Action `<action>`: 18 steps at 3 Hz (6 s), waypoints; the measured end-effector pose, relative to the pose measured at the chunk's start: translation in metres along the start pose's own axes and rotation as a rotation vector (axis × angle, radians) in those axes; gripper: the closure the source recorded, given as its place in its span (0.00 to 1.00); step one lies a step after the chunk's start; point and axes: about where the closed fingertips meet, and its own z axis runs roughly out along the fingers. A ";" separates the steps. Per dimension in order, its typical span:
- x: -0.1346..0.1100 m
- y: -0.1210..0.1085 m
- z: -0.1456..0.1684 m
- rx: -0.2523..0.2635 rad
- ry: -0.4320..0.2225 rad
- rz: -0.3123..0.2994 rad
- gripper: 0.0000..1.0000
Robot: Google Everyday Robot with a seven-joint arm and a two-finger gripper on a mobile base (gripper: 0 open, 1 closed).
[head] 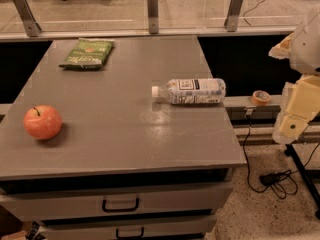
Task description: Move apple near blue plastic bottle
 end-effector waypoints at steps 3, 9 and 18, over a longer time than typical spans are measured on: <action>-0.157 0.006 0.021 -0.013 -0.171 -0.277 0.00; -0.357 0.018 0.103 -0.230 -0.573 -0.384 0.00; -0.403 0.013 0.123 -0.368 -0.822 -0.217 1.00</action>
Offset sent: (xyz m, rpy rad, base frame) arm 0.0426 0.1440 -0.0008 0.0915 -0.0372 0.3095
